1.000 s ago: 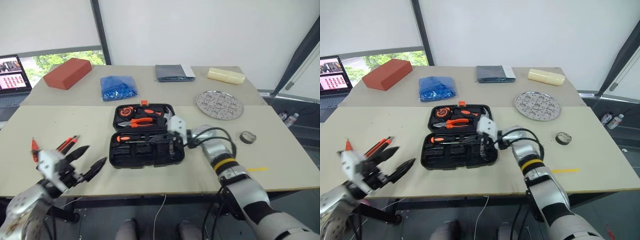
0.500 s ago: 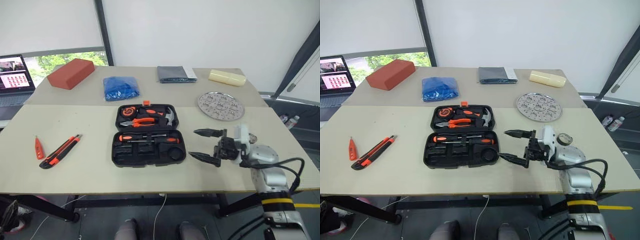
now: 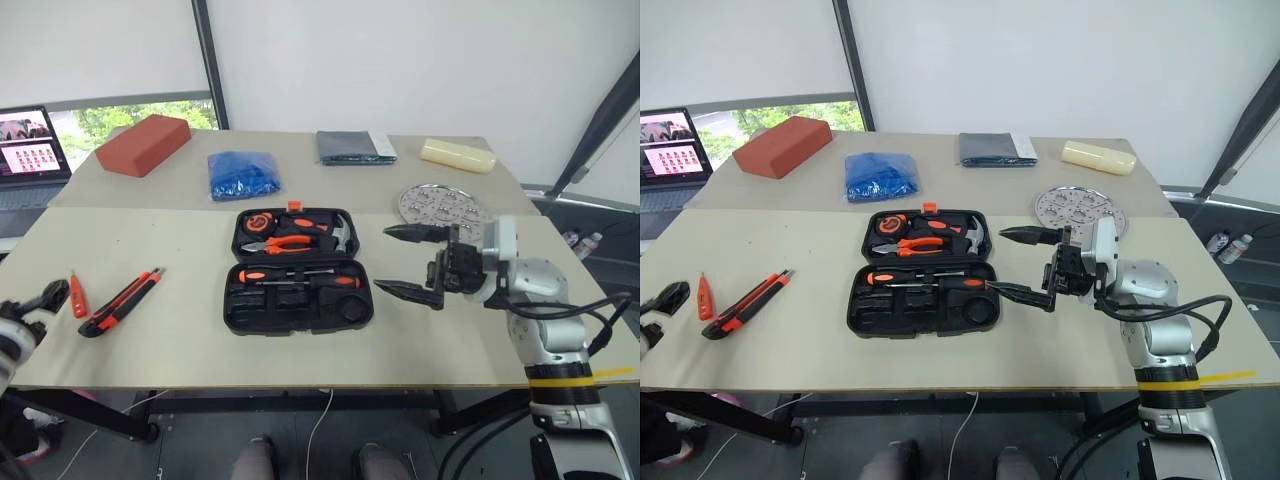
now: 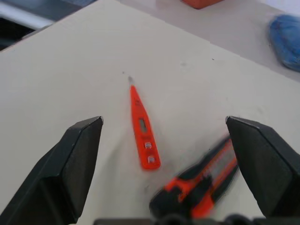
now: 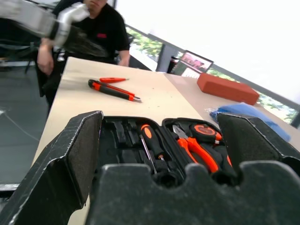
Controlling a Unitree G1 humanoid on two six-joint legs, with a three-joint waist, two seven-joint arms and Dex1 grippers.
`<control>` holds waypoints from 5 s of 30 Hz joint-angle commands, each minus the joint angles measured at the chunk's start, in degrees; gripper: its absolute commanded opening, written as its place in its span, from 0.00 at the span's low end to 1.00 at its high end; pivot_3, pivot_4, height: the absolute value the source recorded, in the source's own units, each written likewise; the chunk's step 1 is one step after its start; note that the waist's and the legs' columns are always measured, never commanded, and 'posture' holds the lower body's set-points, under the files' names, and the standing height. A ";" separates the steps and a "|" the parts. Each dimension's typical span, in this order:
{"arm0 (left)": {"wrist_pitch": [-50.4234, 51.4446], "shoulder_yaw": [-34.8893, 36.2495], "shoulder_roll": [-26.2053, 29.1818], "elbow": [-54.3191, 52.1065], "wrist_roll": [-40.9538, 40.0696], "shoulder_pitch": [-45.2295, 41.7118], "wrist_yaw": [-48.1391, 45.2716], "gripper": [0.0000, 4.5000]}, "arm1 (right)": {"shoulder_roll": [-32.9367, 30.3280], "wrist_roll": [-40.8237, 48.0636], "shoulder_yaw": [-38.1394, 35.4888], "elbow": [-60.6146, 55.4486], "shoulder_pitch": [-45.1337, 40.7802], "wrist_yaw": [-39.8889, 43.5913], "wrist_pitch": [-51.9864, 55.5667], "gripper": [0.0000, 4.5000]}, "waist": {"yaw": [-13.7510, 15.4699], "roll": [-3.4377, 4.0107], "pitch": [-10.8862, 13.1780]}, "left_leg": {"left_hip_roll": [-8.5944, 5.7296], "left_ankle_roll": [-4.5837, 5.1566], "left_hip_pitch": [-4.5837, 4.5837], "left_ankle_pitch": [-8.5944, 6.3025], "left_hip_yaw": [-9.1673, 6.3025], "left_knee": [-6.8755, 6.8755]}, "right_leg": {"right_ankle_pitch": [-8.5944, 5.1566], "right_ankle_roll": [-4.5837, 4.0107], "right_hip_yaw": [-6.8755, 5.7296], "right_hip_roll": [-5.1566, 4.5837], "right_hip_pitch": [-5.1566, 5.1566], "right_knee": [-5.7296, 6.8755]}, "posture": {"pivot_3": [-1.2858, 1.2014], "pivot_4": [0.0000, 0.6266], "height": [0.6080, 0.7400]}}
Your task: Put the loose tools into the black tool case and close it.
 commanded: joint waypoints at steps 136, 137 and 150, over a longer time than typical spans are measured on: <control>-21.94 -13.15 11.93 9.82 22.36 9.41 -52.60 0.99 | -1.54 2.59 -0.63 -13.12 14.87 -3.53 -1.05 1.00 | 1.00 -0.16 -0.25 | 0.16 -0.08 -0.56 0.05 0.15 0.43 | 0.23 -0.36 -0.71 -0.55 -0.79 -0.04 | 0.52 0.24 1.00; -21.96 -16.21 12.81 13.45 24.60 5.92 -52.25 0.99 | -1.58 2.41 -0.45 -12.90 14.79 -3.40 -1.31 1.00 | 0.82 -0.18 -0.26 | 0.19 -0.06 -0.57 0.06 0.13 0.39 | 0.21 -0.35 -0.71 -0.47 -0.78 0.01 | 0.52 0.24 1.00; -33.64 -26.35 13.04 27.91 30.54 -11.60 -65.37 0.37 | -4.94 3.93 -2.81 -14.24 16.04 -3.49 0.50 1.00 | 0.98 -0.21 -0.24 | 0.40 0.04 -0.67 0.11 0.06 0.35 | 0.13 -0.09 -0.70 -0.11 -0.78 0.24 | 0.52 0.24 1.00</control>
